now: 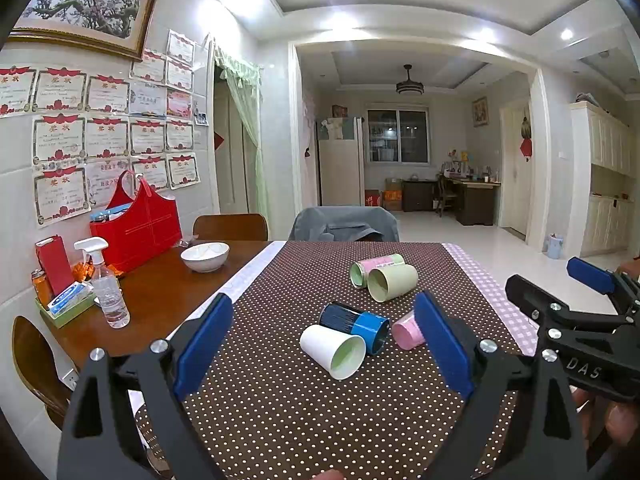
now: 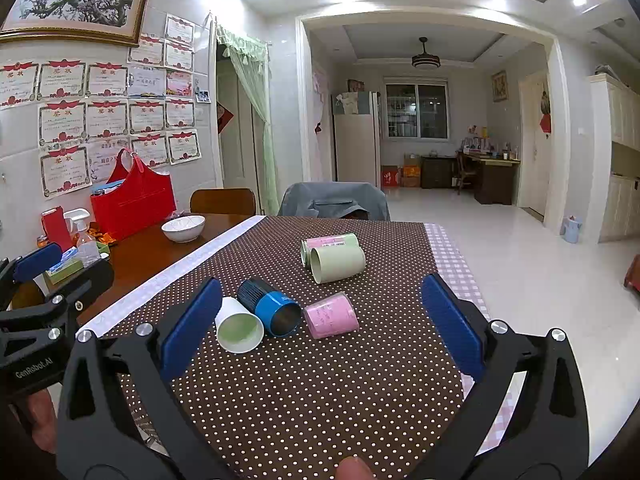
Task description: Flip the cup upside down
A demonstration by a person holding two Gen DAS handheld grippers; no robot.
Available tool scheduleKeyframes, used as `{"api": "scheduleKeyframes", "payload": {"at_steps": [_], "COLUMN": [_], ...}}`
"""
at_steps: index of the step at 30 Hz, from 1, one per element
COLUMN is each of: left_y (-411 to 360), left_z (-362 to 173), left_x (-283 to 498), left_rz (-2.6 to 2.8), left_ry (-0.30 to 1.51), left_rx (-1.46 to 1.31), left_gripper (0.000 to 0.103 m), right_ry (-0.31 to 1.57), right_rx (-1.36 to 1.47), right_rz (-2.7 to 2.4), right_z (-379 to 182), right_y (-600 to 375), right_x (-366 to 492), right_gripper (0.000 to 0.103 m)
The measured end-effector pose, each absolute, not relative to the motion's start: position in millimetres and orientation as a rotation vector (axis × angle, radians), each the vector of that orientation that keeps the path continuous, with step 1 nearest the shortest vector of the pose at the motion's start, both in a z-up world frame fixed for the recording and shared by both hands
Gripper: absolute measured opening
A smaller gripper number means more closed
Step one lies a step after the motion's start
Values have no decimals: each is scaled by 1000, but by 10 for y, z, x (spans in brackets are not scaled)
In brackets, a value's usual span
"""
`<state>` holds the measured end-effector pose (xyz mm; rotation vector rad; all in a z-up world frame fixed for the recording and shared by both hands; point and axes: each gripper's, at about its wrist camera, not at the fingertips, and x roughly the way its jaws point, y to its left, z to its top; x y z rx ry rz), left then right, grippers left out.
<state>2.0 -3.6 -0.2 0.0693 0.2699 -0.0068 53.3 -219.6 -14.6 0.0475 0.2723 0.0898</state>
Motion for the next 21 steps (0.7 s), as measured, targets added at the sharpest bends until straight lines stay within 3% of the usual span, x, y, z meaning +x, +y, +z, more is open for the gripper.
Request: {"api": "scheduleKeyframes", "payload": {"at_steps": [21], "left_y": [-47], "left_z": [-25], "left_x": [19], "left_rz": [-10], "left_ry": [268], "left_rx": [62], "left_gripper": [90], "right_ry": [271], "right_rx": [47], "right_rz": [85], "right_z": [-155], "right_y": [-2216], "right_x": [535], "right_gripper": [98]}}
